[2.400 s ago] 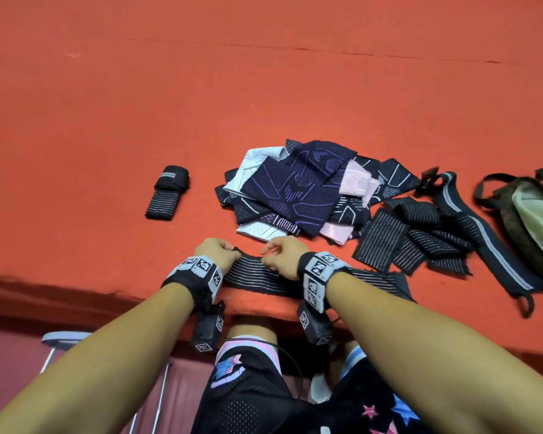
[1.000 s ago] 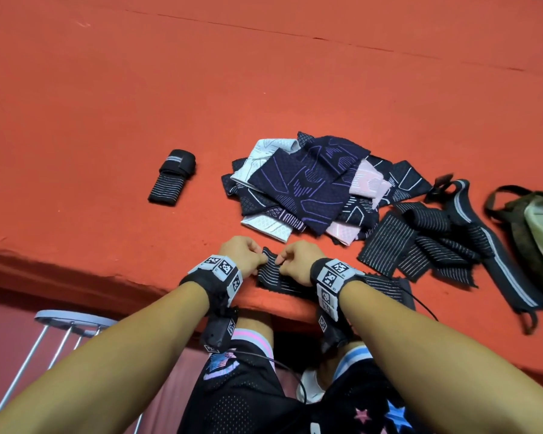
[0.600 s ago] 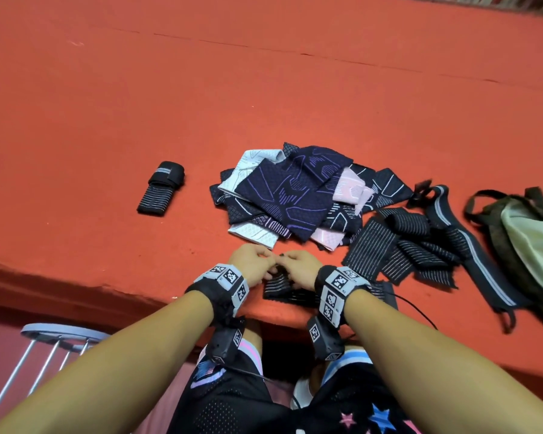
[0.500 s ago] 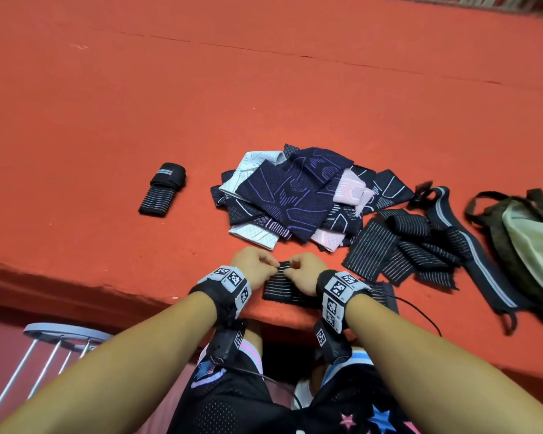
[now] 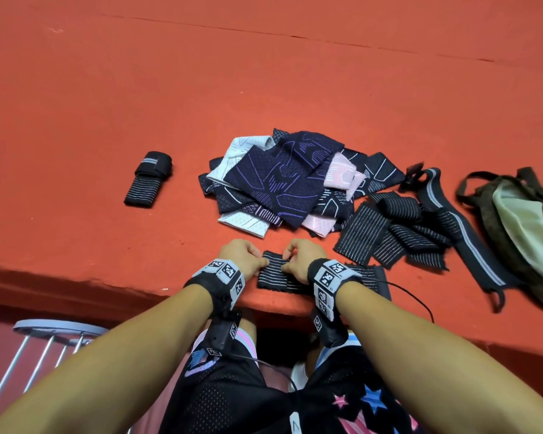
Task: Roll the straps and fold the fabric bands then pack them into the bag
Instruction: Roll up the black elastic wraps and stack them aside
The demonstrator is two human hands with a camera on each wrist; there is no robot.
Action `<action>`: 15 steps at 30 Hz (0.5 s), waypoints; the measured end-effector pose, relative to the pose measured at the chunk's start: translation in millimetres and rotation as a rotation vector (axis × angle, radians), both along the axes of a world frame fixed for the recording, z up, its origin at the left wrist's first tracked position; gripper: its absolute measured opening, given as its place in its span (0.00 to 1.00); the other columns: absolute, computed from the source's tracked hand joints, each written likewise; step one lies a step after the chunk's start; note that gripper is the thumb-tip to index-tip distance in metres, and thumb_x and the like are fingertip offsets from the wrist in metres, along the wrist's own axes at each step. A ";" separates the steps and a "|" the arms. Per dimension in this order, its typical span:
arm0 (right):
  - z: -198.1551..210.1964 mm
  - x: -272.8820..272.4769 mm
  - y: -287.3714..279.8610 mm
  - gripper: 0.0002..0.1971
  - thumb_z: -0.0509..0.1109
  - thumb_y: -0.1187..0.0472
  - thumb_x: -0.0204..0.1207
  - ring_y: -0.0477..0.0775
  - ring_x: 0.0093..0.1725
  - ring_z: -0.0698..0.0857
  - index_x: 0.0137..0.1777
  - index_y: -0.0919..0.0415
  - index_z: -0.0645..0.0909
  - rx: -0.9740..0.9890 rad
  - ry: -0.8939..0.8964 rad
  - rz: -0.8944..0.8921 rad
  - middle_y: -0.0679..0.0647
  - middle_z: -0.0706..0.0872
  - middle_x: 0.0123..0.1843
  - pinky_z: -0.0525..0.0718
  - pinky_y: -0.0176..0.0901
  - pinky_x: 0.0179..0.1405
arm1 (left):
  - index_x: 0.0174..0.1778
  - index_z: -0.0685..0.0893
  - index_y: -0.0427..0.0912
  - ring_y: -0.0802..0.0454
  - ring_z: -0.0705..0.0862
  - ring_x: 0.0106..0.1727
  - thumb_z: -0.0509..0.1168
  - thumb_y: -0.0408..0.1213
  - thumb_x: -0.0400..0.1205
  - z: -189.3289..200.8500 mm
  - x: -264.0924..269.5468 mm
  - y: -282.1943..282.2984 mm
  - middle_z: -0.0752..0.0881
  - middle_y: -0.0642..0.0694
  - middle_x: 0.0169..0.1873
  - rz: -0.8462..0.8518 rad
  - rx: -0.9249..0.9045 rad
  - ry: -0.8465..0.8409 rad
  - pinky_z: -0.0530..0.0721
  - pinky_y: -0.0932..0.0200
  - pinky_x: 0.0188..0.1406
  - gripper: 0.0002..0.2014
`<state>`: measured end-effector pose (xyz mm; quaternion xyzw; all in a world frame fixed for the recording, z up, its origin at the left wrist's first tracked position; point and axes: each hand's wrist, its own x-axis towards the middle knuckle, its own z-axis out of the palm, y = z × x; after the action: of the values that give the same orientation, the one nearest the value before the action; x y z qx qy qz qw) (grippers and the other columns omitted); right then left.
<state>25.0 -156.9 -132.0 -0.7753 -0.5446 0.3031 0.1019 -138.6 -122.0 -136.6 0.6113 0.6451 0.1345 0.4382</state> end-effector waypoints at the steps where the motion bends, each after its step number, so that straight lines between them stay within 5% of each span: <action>1: 0.2 0.0 0.4 0.10 0.82 0.59 0.68 0.49 0.40 0.88 0.38 0.51 0.82 -0.012 -0.017 0.002 0.45 0.88 0.37 0.86 0.39 0.47 | 0.34 0.89 0.44 0.57 0.85 0.23 0.79 0.39 0.73 0.0 0.5 -0.3 0.88 0.48 0.22 -0.016 -0.007 0.011 0.87 0.59 0.35 0.07; 8: 4.9 -15.5 4.3 0.06 0.79 0.68 0.73 0.47 0.26 0.89 0.40 0.59 0.86 -0.051 0.278 -0.113 0.52 0.89 0.30 0.87 0.36 0.27 | 0.35 0.87 0.47 0.56 0.84 0.25 0.78 0.35 0.74 12.7 -12.2 -1.3 0.85 0.52 0.23 -0.065 0.097 0.022 0.77 0.69 0.28 0.07; 15: 8.3 -64.3 16.9 0.05 0.69 0.66 0.82 0.50 0.34 0.88 0.45 0.58 0.83 -0.089 0.613 -0.061 0.55 0.89 0.38 0.88 0.42 0.38 | 0.33 0.85 0.49 0.54 0.82 0.32 0.78 0.37 0.70 25.7 -54.9 12.9 0.85 0.53 0.28 0.007 0.161 0.082 0.75 0.63 0.35 0.07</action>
<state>-39.3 -140.0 -123.8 -0.6675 -0.4511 0.5431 0.2365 -193.4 -109.1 -110.9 0.6473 0.6518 0.1620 0.3604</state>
